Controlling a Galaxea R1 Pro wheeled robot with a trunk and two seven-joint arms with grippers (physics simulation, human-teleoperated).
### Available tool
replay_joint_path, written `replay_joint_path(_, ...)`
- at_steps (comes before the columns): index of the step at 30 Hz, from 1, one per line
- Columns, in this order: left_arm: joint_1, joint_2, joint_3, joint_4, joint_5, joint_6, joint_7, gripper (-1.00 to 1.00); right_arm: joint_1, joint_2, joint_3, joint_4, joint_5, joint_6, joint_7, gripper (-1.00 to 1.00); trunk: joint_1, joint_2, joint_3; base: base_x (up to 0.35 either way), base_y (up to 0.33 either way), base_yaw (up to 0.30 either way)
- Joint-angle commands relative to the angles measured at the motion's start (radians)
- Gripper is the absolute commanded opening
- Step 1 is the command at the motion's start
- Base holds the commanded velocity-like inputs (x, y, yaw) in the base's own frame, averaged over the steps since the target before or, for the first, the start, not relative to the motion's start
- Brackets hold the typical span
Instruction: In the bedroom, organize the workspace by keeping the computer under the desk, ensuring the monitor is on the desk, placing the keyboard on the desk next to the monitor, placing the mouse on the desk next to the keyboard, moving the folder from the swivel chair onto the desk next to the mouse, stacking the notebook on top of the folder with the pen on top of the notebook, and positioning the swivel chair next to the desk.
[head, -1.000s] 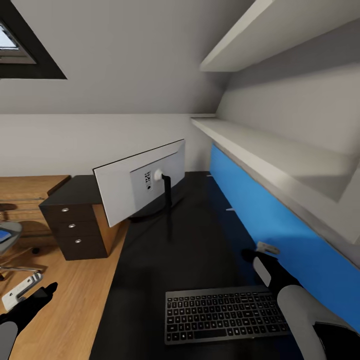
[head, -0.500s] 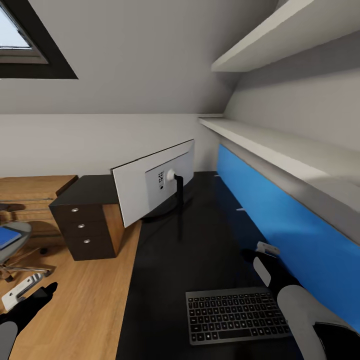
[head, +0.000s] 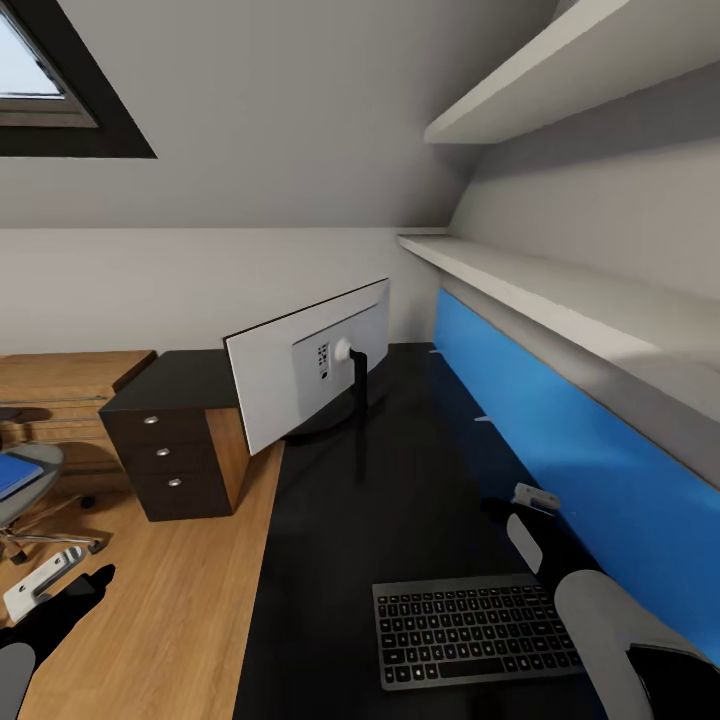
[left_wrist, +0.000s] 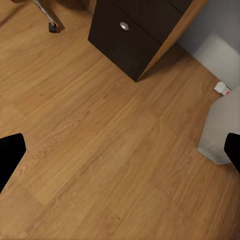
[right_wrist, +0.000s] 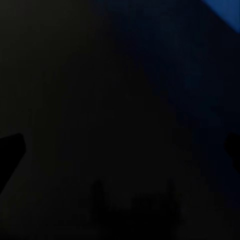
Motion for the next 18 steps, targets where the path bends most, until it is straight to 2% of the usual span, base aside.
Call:
replay_joint_path(1,-0.001,0.0,0.0,-0.001,0.011,0.003,0.009,1.0,0.0,0.0,0.001,-0.002,-0.01,0.004,-0.005,1.0,0.0,-0.001,-0.001,0.0,0.0,0.0)
replay_joint_path(5,-0.001,0.001,0.001,-0.001,0.011,0.003,0.009,1.0,0.0,0.0,0.001,-0.002,-0.01,0.004,-0.004,1.0,0.0,-0.001,-0.001,-0.002,0.022,0.0)
replay_joint_path(11,-0.001,0.002,0.001,-0.001,0.011,0.003,0.009,1.0,0.0,0.0,0.0,-0.002,-0.01,0.004,-0.004,1.0,0.0,-0.001,-0.001,-0.092,0.163,-0.038)
replay_joint_path(18,-0.001,0.002,0.002,-0.001,0.011,0.004,0.009,1.0,0.0,-0.001,-0.001,-0.002,-0.01,0.004,-0.004,1.0,0.0,-0.001,-0.001,-0.071,0.112,-0.202)
